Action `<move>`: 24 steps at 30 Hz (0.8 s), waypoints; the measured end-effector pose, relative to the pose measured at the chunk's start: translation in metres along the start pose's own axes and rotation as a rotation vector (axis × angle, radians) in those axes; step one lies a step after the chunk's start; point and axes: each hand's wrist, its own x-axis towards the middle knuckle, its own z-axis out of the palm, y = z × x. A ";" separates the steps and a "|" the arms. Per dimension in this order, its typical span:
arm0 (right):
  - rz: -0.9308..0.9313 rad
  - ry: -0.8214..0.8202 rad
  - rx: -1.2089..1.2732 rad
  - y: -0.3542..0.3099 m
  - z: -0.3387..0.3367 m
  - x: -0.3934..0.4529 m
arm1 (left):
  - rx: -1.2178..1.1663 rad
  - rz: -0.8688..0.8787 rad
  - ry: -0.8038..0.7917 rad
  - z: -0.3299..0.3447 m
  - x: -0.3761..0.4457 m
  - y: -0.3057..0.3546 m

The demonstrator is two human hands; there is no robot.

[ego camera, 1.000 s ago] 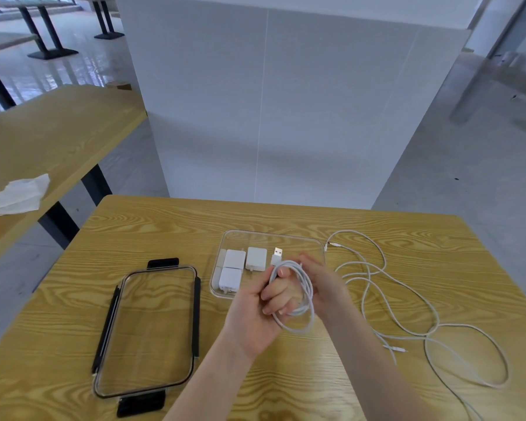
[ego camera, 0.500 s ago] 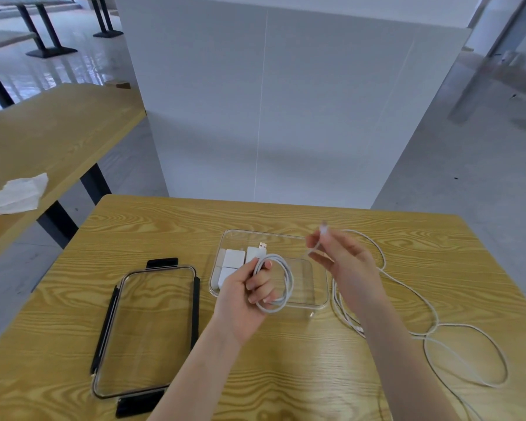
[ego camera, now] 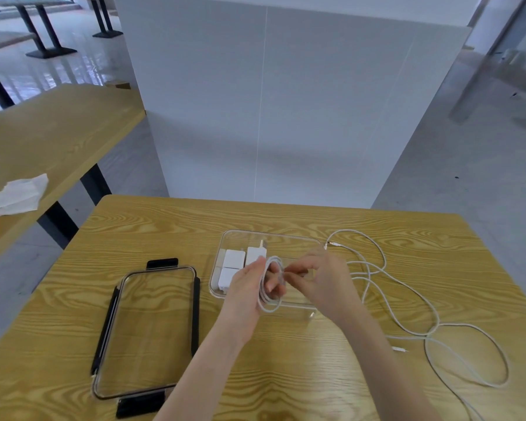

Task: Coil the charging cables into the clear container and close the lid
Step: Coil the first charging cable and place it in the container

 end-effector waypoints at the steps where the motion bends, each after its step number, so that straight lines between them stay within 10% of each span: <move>1: -0.015 0.013 -0.051 0.000 0.004 0.000 | 0.089 0.037 0.010 0.003 0.000 -0.002; 12: -0.164 0.074 -0.245 0.009 0.020 -0.002 | 0.108 -0.001 -0.145 0.003 0.000 -0.016; 19: 0.228 -0.170 -0.320 0.015 0.016 -0.001 | 0.117 -0.080 -0.161 0.001 0.003 -0.020; 24: 0.238 -0.132 0.220 0.016 0.017 -0.001 | -0.054 -0.143 -0.122 -0.004 0.008 -0.015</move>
